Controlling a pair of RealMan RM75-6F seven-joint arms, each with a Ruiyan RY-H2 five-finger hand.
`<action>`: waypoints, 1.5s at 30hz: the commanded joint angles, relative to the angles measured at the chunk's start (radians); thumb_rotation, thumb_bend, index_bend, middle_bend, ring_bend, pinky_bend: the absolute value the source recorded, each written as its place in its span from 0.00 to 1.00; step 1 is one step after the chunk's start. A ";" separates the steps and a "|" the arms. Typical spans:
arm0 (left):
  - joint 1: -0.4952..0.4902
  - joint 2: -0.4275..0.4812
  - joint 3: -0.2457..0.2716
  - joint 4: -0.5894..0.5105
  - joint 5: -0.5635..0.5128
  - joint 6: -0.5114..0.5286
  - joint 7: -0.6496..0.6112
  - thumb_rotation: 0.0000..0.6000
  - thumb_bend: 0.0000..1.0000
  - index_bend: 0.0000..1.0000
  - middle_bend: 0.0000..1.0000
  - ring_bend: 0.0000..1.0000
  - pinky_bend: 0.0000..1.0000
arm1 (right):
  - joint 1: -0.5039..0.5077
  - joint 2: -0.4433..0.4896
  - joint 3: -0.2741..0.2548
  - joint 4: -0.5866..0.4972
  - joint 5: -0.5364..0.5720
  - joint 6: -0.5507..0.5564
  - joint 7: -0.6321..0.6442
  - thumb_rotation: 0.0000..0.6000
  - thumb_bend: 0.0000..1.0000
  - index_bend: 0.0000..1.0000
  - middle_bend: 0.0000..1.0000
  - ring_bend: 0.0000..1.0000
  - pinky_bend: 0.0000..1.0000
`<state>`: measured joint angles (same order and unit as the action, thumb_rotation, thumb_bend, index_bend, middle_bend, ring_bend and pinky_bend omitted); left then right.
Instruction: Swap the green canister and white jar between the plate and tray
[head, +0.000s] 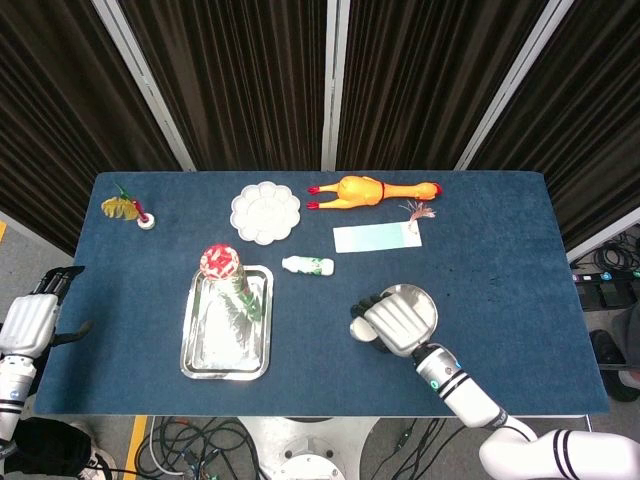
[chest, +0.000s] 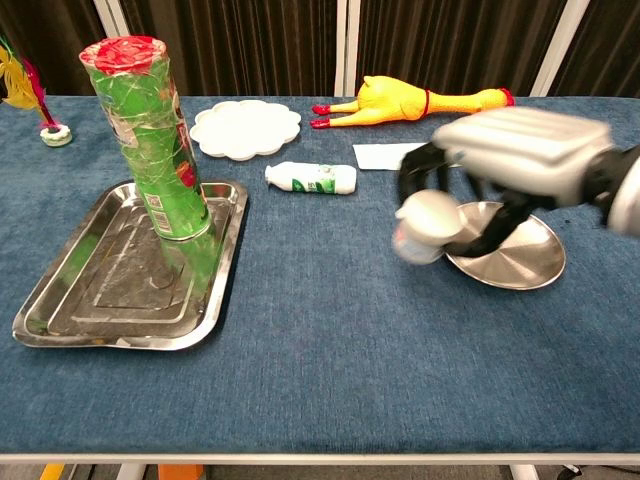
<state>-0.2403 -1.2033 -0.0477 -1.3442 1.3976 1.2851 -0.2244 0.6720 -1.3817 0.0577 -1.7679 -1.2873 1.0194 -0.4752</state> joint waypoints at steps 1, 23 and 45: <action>0.005 -0.003 -0.001 -0.001 0.007 0.011 0.000 1.00 0.20 0.12 0.12 0.08 0.37 | -0.037 0.055 -0.003 0.022 0.034 0.019 0.043 1.00 0.23 0.50 0.46 0.40 0.53; 0.038 -0.001 0.000 -0.027 0.059 0.092 0.020 1.00 0.20 0.13 0.13 0.08 0.37 | -0.067 0.032 -0.014 0.167 0.036 -0.036 0.186 1.00 0.13 0.00 0.06 0.00 0.20; 0.114 -0.020 0.059 -0.048 0.206 0.266 0.200 1.00 0.19 0.14 0.13 0.07 0.31 | -0.552 0.188 -0.102 0.264 -0.037 0.488 0.563 1.00 0.06 0.00 0.00 0.00 0.00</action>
<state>-0.1356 -1.2229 0.0067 -1.3916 1.6011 1.5432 -0.0550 0.1559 -1.1875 -0.0361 -1.5465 -1.3392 1.4933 0.0548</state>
